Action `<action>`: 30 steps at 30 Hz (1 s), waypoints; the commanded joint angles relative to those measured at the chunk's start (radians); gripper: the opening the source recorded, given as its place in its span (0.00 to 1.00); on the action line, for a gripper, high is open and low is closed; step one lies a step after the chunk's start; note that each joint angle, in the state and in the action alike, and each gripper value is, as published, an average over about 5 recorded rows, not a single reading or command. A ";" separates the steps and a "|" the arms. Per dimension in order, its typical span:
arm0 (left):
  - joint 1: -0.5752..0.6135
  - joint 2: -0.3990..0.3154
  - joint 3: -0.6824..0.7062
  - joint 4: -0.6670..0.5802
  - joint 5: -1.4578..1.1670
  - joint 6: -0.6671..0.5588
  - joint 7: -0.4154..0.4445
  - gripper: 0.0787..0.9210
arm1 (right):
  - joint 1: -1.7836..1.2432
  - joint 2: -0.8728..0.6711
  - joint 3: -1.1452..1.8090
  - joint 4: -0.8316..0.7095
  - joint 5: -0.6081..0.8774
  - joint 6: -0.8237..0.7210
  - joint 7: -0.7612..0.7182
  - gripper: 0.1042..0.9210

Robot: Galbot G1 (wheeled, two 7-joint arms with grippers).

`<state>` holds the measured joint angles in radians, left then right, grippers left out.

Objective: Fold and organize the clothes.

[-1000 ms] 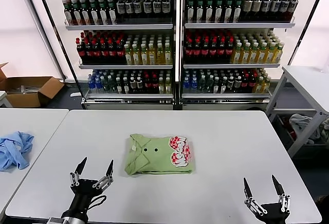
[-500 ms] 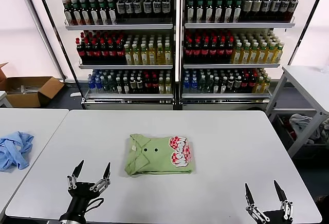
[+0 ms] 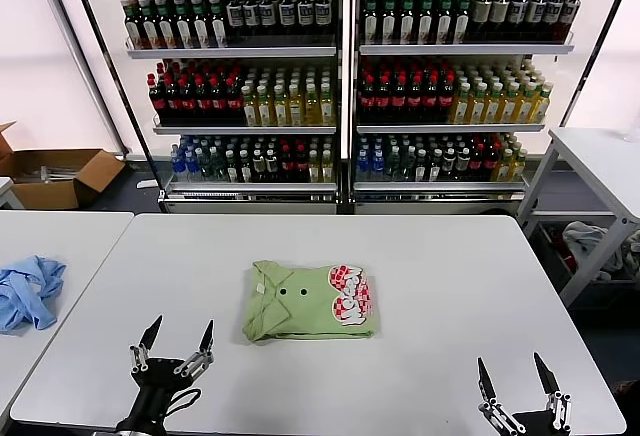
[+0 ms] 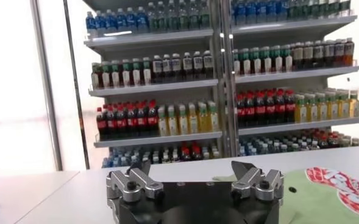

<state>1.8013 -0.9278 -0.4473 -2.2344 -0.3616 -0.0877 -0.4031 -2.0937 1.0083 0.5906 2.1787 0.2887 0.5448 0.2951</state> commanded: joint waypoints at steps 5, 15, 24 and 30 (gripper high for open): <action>-0.011 0.001 -0.006 0.031 -0.005 -0.005 -0.001 0.88 | -0.001 -0.001 -0.003 -0.008 0.002 0.006 0.003 0.88; -0.001 -0.008 -0.015 0.024 -0.003 -0.009 -0.001 0.88 | 0.009 -0.005 -0.011 -0.013 0.004 0.001 0.001 0.88; 0.026 -0.016 -0.025 0.007 0.006 -0.013 -0.002 0.88 | 0.022 -0.010 -0.022 -0.023 0.004 0.004 0.000 0.88; 0.047 -0.025 -0.026 0.002 0.020 -0.027 -0.005 0.88 | 0.027 -0.008 -0.028 -0.028 0.002 0.007 -0.002 0.88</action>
<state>1.8295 -0.9488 -0.4738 -2.2289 -0.3493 -0.1062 -0.4070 -2.0682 0.9979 0.5650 2.1544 0.2920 0.5488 0.2937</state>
